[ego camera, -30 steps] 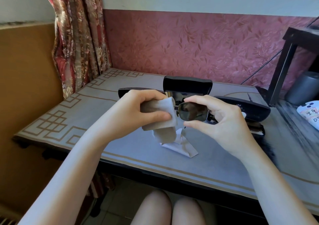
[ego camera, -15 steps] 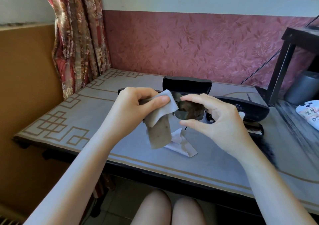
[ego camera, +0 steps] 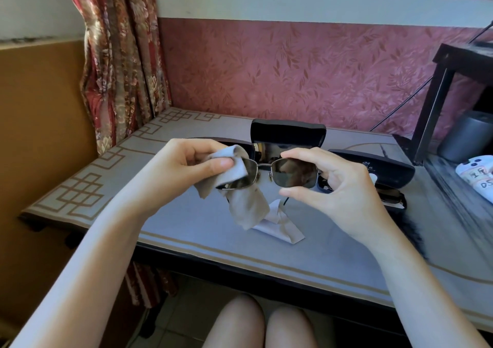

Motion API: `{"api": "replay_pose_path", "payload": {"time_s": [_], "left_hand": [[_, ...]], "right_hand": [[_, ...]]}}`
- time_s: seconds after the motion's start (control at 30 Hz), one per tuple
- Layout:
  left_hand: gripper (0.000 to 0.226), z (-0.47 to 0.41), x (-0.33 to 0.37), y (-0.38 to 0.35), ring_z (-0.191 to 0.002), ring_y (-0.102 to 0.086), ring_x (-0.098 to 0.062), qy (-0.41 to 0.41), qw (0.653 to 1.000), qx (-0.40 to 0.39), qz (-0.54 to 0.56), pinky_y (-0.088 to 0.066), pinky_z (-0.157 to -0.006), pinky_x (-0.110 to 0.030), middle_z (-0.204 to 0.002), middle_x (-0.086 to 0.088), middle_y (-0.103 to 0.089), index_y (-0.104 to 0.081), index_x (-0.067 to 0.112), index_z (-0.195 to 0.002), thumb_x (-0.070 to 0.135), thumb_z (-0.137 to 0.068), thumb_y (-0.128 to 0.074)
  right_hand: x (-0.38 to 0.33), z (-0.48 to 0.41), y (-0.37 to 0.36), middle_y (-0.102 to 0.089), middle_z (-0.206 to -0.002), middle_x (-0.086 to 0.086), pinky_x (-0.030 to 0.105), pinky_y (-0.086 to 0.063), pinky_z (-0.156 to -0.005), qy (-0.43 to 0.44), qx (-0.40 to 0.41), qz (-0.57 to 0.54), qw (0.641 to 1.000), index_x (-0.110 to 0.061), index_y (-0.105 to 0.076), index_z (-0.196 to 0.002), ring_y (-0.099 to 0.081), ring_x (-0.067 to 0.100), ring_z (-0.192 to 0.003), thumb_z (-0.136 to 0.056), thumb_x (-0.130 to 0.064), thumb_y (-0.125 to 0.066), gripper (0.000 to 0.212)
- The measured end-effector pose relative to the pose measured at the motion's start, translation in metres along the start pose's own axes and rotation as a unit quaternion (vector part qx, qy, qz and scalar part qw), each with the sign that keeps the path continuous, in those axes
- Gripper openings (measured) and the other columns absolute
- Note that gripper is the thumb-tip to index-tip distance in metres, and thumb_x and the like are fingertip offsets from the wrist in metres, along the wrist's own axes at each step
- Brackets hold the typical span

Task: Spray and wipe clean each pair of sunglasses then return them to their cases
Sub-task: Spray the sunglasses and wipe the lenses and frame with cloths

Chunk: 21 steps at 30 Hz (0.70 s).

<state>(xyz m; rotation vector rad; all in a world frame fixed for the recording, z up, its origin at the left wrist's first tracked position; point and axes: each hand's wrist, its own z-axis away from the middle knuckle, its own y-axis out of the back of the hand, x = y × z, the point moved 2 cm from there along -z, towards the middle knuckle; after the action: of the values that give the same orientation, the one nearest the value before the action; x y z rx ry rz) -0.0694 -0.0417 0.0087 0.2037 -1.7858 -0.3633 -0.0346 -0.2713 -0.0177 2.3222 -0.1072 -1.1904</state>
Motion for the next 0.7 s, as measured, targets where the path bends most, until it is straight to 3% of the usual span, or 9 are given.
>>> {"api": "replay_pose_path", "payload": {"time_s": [0.07,0.17,0.23,0.33,0.47,0.7], "left_hand": [[0.019,-0.001,0.005,-0.005,-0.068,-0.065,-0.005,0.0,1.0,-0.01,0.001,-0.051,-0.06,-0.015,-0.078,0.002,-0.073,-0.072,0.019,-0.086,0.022,-0.068,-0.075],[0.018,-0.006,0.012,-0.017,-0.071,-0.063,-0.004,-0.038,0.992,0.019,-0.117,-0.048,-0.064,-0.019,-0.082,0.004,-0.072,-0.071,0.023,-0.085,0.025,-0.07,-0.081],[0.012,-0.008,0.013,-0.019,-0.066,-0.059,-0.013,-0.049,0.987,0.044,-0.149,-0.044,-0.06,-0.025,-0.076,-0.001,-0.069,-0.071,0.025,-0.079,0.032,-0.075,-0.079],[0.025,-0.01,0.014,-0.019,-0.057,-0.046,-0.011,-0.042,0.99,0.051,-0.123,-0.035,-0.052,-0.026,-0.064,-0.01,-0.058,-0.069,0.017,-0.072,0.041,-0.078,-0.073],[0.033,-0.009,0.014,-0.022,-0.049,-0.04,-0.006,-0.029,0.991,0.061,-0.116,-0.032,-0.047,-0.018,-0.053,0.004,-0.047,-0.064,0.01,-0.067,0.036,-0.086,-0.062],[0.019,-0.007,0.011,-0.02,-0.051,-0.05,-0.005,0.003,0.996,0.064,-0.062,-0.038,-0.049,-0.014,-0.056,0.003,-0.062,-0.072,0.015,-0.073,0.028,-0.086,-0.067]], "right_hand": [[-0.004,0.0,0.0,-0.068,-0.106,-0.009,0.045,-0.04,-0.104,0.017,0.001,-0.027,1.0,-0.042,-0.066,-0.109,-0.062,0.013,-0.107,-0.072,-0.038,-0.081,0.04],[-0.009,-0.003,-0.001,-0.066,-0.104,-0.009,0.024,-0.046,-0.094,0.044,-0.002,-0.026,0.999,-0.033,-0.065,-0.109,-0.061,0.009,-0.099,-0.074,-0.016,-0.082,0.042],[-0.01,-0.004,-0.001,-0.065,-0.103,-0.01,0.024,-0.046,-0.093,0.057,0.0,-0.017,0.998,-0.034,-0.065,-0.11,-0.061,0.009,-0.098,-0.074,-0.015,-0.081,0.044],[-0.01,-0.003,0.001,-0.066,-0.103,-0.009,0.031,-0.045,-0.096,0.051,0.003,-0.02,0.998,-0.037,-0.064,-0.11,-0.061,0.011,-0.101,-0.075,-0.015,-0.082,0.045],[-0.009,-0.002,0.001,-0.066,-0.105,-0.01,0.032,-0.046,-0.097,0.05,0.004,-0.024,0.998,-0.038,-0.064,-0.111,-0.062,0.013,-0.103,-0.075,-0.018,-0.081,0.044],[-0.005,0.002,0.0,-0.067,-0.104,-0.011,0.025,-0.045,-0.099,0.032,0.006,-0.036,0.999,-0.034,-0.065,-0.111,-0.061,0.01,-0.105,-0.074,-0.019,-0.08,0.043]]}}
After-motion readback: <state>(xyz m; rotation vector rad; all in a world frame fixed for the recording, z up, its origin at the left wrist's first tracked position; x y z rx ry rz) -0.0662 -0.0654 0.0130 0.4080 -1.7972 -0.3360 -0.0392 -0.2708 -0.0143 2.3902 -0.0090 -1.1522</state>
